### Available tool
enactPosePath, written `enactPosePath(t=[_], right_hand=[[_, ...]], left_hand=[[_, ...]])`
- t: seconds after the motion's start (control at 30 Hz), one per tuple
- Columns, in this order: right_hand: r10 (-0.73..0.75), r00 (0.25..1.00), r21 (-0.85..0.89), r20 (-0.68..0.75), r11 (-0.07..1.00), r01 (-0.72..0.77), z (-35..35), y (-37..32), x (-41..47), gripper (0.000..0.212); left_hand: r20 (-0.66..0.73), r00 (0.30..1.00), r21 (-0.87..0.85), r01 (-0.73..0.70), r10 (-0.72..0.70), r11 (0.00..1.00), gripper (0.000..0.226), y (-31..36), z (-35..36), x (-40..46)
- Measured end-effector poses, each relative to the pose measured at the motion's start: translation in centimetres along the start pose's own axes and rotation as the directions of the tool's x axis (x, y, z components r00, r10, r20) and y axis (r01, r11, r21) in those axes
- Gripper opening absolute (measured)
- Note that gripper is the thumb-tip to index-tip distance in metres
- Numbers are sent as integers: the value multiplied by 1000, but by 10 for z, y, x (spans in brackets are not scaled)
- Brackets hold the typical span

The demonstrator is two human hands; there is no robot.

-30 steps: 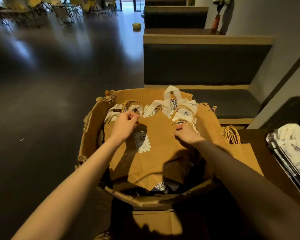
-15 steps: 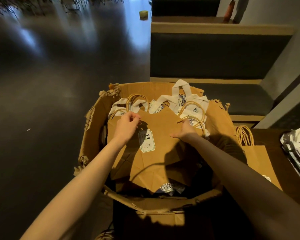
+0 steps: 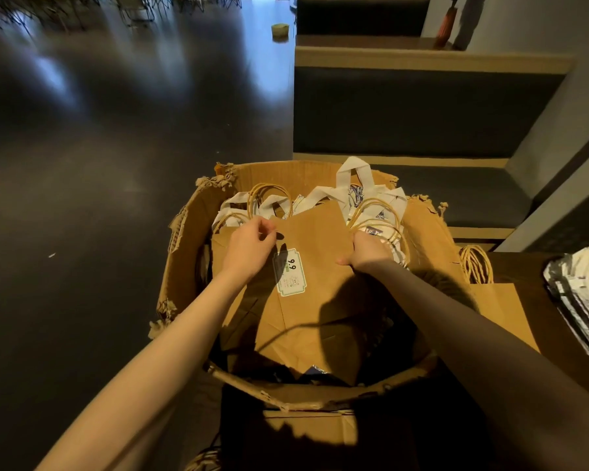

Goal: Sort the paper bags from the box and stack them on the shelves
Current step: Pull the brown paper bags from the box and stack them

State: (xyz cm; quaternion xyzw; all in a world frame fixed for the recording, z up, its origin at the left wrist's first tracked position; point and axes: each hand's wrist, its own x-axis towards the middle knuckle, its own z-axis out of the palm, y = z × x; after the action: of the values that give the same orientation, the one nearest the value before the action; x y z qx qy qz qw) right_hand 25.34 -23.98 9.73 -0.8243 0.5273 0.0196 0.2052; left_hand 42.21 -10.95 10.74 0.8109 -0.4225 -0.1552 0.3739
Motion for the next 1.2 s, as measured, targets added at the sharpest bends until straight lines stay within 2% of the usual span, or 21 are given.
enactPosePath(t=[0.07,0.13,0.3,0.4,0.53,0.6,0.73,0.83,0.87,0.9,0.97,1.03,1.1,1.17,1.2], right_hand=[[-86,996,131,-20,988,87,-6,0,-1,54],[-161,982,188,-94,966,177,-18,1,-9,58],[-229,937,228,-264,929,291,-60,0,-31,50],[-275,913,214,-301,914,346,-83,2,-45,35],[-276,879,206,-389,904,375,-106,0,-65,36],[-286,846,199,-449,891,407,-112,-2,-75,36],[-298,755,242,-585,824,513,-115,-1,-93,38],[-132,693,383,-709,753,535,-111,8,-103,41],[-70,707,441,-704,737,512,-109,12,-104,44],[-24,751,510,-660,720,471,-108,14,-103,47],[-1,877,626,-480,701,343,-105,19,-100,54],[-34,948,668,-315,701,248,-104,19,-99,63],[-60,961,733,-268,635,244,-104,16,-100,65],[-83,941,760,-328,568,315,-105,11,-101,52],[-91,921,733,-378,578,359,-107,9,-102,45]], left_hand=[[-55,997,143,-41,50,989,35,0,-1,3],[-119,988,217,-66,94,974,55,6,-7,2],[-123,990,190,-44,69,981,90,27,-31,3],[-69,995,164,-54,66,985,76,43,-46,-3],[-33,993,-65,-116,114,991,39,57,-59,-15],[-106,985,-116,-148,135,982,27,61,-60,-21],[-292,952,-78,-123,96,989,19,70,-64,-32],[-381,924,-172,-94,22,981,18,74,-72,-37],[-388,921,-222,-81,-12,972,17,75,-75,-37],[-386,922,-273,-70,-43,959,17,77,-77,-38],[-363,927,-369,-53,-92,928,18,80,-82,-40],[-339,936,-428,-61,-98,902,18,85,-85,-44],[-319,945,-453,-86,-71,887,18,90,-85,-47],[-288,957,-469,-109,-36,877,16,93,-85,-49],[-265,964,-481,-121,-13,868,14,94,-86,-51]])
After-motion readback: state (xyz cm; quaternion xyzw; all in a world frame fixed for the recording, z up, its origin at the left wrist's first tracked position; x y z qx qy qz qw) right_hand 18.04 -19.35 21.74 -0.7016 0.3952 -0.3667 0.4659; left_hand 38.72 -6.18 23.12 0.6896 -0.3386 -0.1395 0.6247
